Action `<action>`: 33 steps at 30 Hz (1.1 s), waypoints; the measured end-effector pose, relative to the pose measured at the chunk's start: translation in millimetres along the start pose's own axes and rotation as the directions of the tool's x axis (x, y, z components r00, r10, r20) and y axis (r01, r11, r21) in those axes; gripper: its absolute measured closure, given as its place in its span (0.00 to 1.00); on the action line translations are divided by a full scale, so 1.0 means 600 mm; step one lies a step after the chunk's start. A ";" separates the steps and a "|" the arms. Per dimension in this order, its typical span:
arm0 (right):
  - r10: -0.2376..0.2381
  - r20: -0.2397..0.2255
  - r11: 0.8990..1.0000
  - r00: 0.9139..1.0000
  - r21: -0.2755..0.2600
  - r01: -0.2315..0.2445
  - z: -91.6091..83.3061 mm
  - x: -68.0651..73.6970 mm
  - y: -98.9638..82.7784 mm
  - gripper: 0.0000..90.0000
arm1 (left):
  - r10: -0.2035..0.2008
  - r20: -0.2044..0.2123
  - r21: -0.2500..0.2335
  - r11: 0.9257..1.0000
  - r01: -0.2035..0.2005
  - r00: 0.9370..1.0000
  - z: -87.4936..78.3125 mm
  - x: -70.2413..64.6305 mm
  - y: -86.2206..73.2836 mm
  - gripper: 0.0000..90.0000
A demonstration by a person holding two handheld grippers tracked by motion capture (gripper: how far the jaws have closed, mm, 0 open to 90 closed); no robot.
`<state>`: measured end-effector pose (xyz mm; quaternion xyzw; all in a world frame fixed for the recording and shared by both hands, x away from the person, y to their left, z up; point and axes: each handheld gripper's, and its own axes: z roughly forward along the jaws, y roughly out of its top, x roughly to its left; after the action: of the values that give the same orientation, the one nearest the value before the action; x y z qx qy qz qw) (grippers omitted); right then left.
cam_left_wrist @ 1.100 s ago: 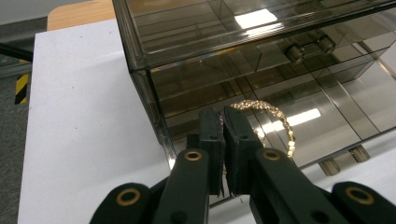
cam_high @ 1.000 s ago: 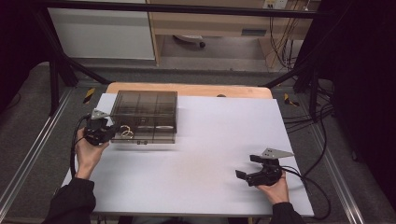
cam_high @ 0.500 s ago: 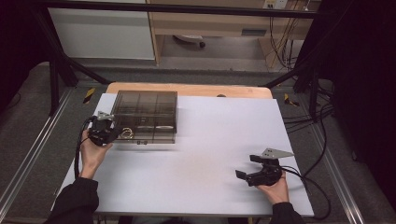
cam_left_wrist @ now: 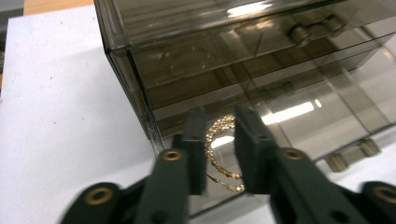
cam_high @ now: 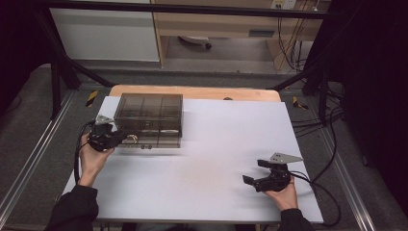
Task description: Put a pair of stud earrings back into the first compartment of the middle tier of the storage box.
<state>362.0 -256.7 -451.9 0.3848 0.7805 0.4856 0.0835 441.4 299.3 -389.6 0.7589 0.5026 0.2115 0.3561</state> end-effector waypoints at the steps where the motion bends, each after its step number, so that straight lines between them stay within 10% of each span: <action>1: 0.000 0.000 1.000 1.000 0.000 0.000 0.000 0.000 0.000 0.01 | 0.000 0.008 -0.009 1.000 0.001 1.000 -0.004 0.000 0.000 0.72; 15: 0.003 0.000 1.000 1.000 -0.002 -0.003 -0.001 0.000 0.000 0.01 | 0.071 0.087 -0.055 0.996 -0.066 0.994 -0.038 -0.011 -0.023 0.24; 33: 0.004 0.002 1.000 1.000 -0.003 -0.004 -0.001 0.001 0.000 0.01 | 0.093 0.106 -0.031 0.995 -0.090 0.990 -0.052 -0.024 -0.111 0.07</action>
<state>361.6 -256.7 -451.5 0.3866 0.7790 0.4864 0.0839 373.7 312.3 -419.0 0.7866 0.4445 0.1930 0.3827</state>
